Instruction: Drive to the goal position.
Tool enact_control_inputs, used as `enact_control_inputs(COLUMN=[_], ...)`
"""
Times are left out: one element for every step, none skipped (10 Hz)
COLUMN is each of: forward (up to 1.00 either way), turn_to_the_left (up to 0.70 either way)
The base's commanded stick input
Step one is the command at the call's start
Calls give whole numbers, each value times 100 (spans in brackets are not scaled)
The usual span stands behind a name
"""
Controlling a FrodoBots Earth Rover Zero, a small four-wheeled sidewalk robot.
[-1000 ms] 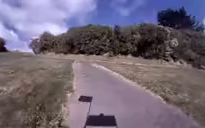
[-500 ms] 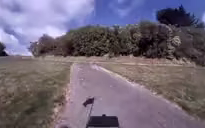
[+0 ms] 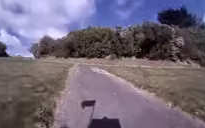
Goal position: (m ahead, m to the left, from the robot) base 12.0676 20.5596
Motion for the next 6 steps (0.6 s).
enact_control_inputs(forward=[100,100,100,100,100,100], turn_to_the_left=[3,3,3,3,3,2])
